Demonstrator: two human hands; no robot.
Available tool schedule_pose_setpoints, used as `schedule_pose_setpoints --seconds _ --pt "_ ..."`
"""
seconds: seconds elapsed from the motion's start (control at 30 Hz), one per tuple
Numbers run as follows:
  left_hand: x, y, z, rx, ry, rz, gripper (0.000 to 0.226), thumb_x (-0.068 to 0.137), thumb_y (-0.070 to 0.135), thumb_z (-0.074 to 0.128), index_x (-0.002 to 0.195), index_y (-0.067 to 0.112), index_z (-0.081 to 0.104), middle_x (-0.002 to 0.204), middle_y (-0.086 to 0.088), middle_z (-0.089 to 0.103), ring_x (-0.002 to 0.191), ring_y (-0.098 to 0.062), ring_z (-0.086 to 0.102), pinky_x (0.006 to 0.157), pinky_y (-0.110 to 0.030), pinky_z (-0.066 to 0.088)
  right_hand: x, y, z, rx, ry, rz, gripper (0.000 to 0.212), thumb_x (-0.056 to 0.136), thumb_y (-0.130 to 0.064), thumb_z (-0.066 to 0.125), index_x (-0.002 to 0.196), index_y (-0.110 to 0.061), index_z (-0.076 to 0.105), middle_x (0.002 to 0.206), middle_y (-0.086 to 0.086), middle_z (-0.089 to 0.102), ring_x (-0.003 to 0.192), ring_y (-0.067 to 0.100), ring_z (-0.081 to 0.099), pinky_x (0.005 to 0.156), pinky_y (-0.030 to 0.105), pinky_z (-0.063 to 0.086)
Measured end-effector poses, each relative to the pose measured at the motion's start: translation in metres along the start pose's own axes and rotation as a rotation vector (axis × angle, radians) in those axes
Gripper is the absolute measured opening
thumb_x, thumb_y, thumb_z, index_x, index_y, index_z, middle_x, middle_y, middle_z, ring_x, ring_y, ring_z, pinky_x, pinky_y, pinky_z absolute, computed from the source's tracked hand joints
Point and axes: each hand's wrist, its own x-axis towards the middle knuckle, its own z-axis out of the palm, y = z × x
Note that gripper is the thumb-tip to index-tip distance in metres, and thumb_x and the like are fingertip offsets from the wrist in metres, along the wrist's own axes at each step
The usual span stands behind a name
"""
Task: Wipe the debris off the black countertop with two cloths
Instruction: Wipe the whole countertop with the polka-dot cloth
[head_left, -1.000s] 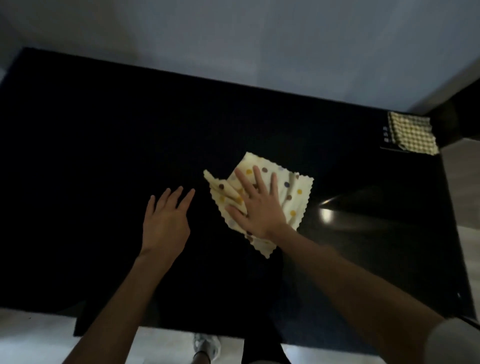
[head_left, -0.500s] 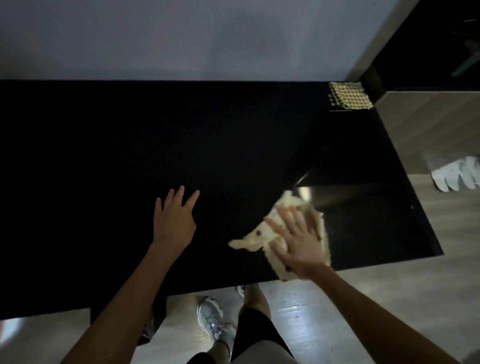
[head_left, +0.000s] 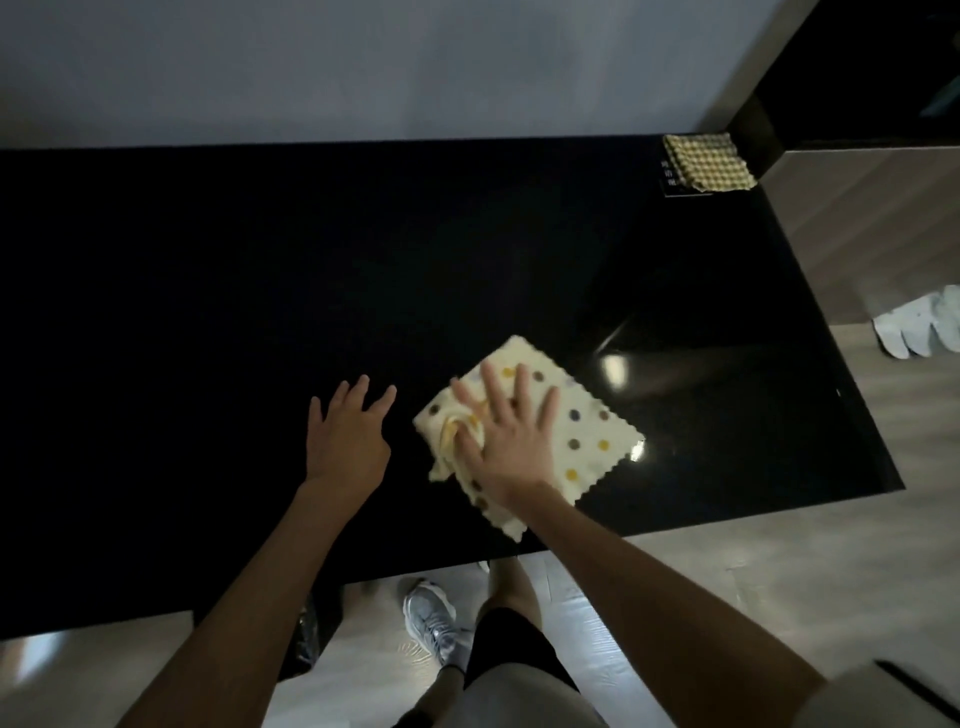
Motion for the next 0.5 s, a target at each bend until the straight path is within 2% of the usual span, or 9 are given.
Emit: schedule_pose_setpoints --seconds 0.1,0.17,0.2,0.27,0.37,0.43,0.5 --pt "-0.002 0.001 0.002 -0.002 -0.012 -0.006 0.064 0.093 0.019 0.044 0.149 0.031 0.013 0.159 -0.005 0.008 0.146 -0.022 0.008 0.117 -0.046 0.01 -0.029 0.011 0.0 -0.06 -0.021 -0.223 0.055 0.099 -0.059 0.021 0.148 -0.051 -0.001 0.162 -0.008 -0.004 0.148 0.031 -0.013 0.113 0.065 -0.004" --pt "-0.002 0.0 0.001 -0.011 -0.014 0.005 0.065 0.092 0.02 0.046 0.149 0.031 0.015 0.159 -0.006 0.01 0.146 -0.022 0.009 0.117 -0.047 0.012 -0.047 0.044 0.0 -0.116 -0.033 -0.283 0.056 0.097 -0.059 0.026 0.148 -0.051 0.004 0.162 -0.009 0.001 0.149 0.029 -0.007 0.114 0.065 0.001" --pt "-0.002 0.0 0.0 -0.018 -0.007 0.008 0.065 0.092 0.019 0.046 0.148 0.031 0.016 0.158 -0.006 0.011 0.146 -0.022 0.01 0.117 -0.048 0.012 -0.056 0.066 -0.001 -0.142 -0.04 -0.247 0.057 0.096 -0.06 0.027 0.148 -0.051 0.005 0.162 -0.009 0.001 0.149 0.029 -0.006 0.113 0.065 0.003" --pt "-0.003 0.001 0.0 -0.027 0.011 0.007 0.064 0.091 0.017 0.048 0.147 0.031 0.02 0.158 -0.007 0.015 0.145 -0.023 0.012 0.117 -0.048 0.014 -0.07 0.112 -0.005 -0.159 -0.038 -0.048 0.06 0.093 -0.065 0.022 0.148 -0.052 0.001 0.162 -0.009 -0.003 0.148 0.03 -0.009 0.113 0.066 0.004" --pt "-0.001 0.004 -0.001 -0.043 0.055 -0.007 0.059 0.09 0.013 0.049 0.145 0.028 0.031 0.155 -0.009 0.024 0.144 -0.025 0.017 0.117 -0.05 0.015 -0.071 0.154 -0.015 -0.064 -0.037 0.294 0.063 0.088 -0.073 0.008 0.146 -0.054 -0.008 0.16 -0.01 -0.014 0.147 0.03 -0.019 0.112 0.065 -0.009" --pt "0.003 0.005 -0.003 -0.054 0.107 -0.029 0.055 0.09 0.012 0.05 0.142 0.028 0.038 0.15 -0.009 0.034 0.143 -0.026 0.022 0.116 -0.051 0.016 -0.054 0.156 -0.018 -0.004 -0.022 0.397 0.064 0.086 -0.076 0.006 0.144 -0.055 -0.012 0.16 -0.01 -0.015 0.146 0.031 -0.02 0.111 0.067 -0.01" --pt "0.012 0.008 -0.007 -0.059 0.15 -0.042 0.057 0.09 0.012 0.051 0.142 0.029 0.036 0.148 -0.009 0.036 0.142 -0.026 0.024 0.116 -0.05 0.018 -0.029 0.152 -0.021 0.029 0.001 0.442 0.066 0.086 -0.078 0.008 0.144 -0.055 -0.013 0.16 -0.008 -0.016 0.145 0.033 -0.02 0.109 0.071 -0.007"
